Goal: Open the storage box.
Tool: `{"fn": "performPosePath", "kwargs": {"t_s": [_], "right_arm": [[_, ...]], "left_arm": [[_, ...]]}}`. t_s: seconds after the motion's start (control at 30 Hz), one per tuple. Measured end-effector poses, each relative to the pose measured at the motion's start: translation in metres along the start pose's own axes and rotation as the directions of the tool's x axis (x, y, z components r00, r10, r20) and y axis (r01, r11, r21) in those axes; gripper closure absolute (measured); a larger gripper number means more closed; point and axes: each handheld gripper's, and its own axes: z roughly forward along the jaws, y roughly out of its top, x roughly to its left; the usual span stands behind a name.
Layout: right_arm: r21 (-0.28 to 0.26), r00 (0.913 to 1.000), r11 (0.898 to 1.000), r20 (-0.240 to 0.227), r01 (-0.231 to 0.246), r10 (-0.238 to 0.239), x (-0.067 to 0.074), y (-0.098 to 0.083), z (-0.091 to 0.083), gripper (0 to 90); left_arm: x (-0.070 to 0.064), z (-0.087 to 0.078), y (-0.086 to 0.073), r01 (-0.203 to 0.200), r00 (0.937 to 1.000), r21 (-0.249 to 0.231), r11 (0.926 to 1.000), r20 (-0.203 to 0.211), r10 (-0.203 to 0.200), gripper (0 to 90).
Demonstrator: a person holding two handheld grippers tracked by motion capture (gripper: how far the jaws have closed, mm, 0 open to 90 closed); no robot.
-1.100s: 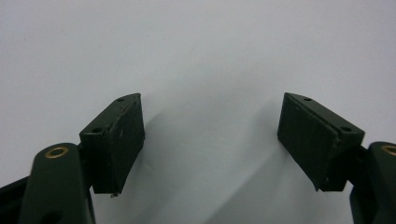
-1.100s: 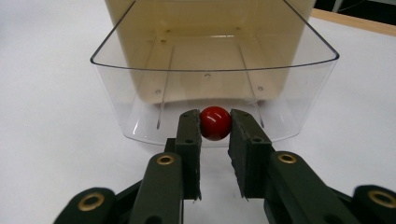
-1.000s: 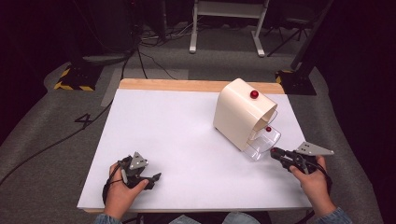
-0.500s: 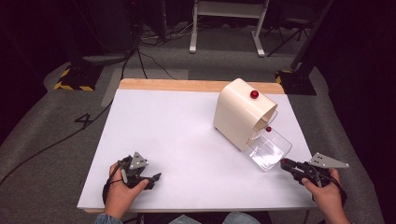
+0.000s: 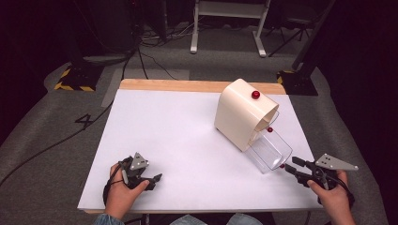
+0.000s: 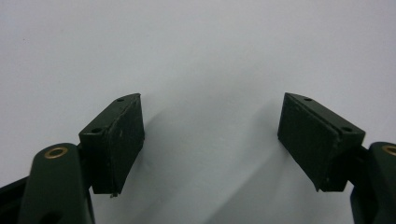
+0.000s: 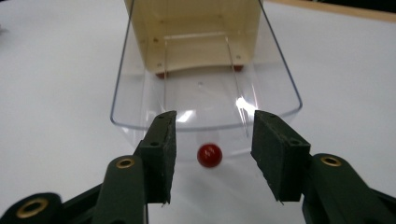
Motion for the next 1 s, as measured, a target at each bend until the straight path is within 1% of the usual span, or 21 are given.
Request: {"fn": "performPosePath", "kwargs": {"t_s": [0.17, 0.33, 0.4, 0.53, 0.6, 0.67, 0.8, 0.9, 1.0], "right_arm": [[-0.037, 0.9993, 0.999, -0.011, 0.035, -0.035, 0.007, 0.026, 0.0, 51.1], [-0.065, 0.9971, 0.995, -0.022, 0.071, -0.072, 0.014, 0.054, 0.007, 50.8], [-0.075, 0.9963, 0.994, -0.027, 0.079, -0.081, 0.015, 0.063, 0.011, 50.6], [-0.086, 0.9964, 0.994, -0.036, 0.074, -0.077, 0.014, 0.079, 0.022, 49.7], [-0.089, 0.9966, 0.993, -0.034, 0.071, -0.074, 0.011, 0.085, 0.03, 49.5], [-0.091, 0.9969, 0.994, -0.043, 0.062, -0.066, 0.008, 0.088, 0.036, 49.5], [-0.104, 0.9967, 0.993, -0.052, 0.056, -0.062, 0.002, 0.092, 0.046, 50.2], [-0.111, 0.9964, 0.993, -0.066, 0.044, -0.052, -0.001, 0.095, 0.053, 52.3], [-0.116, 0.9945, 0.992, -0.087, 0.048, -0.059, -0.003, 0.096, 0.06, 56.4]], "left_arm": [[0.0, 0.0, 0.0, 0.0, 1.0, -0.001, 1.0, -0.001, 0.0, 22.9], [0.0, 0.0, 0.0, -0.001, 1.0, 0.0, 1.0, -0.001, 0.001, 22.9], [0.0, 0.0, 0.0, -0.001, 1.0, -0.001, 1.0, -0.001, 0.001, 22.9], [0.0, 0.0, 0.0, -0.002, 1.0, -0.001, 1.0, -0.002, 0.002, 22.9], [-0.001, 0.0, 0.0, 0.002, 1.0, -0.003, 1.0, -0.001, -0.002, 22.9], [-0.001, 0.0, -0.001, 0.002, 1.0, -0.004, 1.0, -0.001, -0.002, 22.9], [-0.001, 0.0, -0.001, -0.003, 1.0, -0.008, 1.0, -0.002, 0.003, 23.0], [-0.001, 0.0, -0.001, -0.001, 1.0, -0.011, 0.9999, 0.0, 0.001, 22.9], [-0.001, 0.0, -0.001, -0.001, 1.0, -0.013, 0.9999, -0.001, 0.001, 23.0]]}}
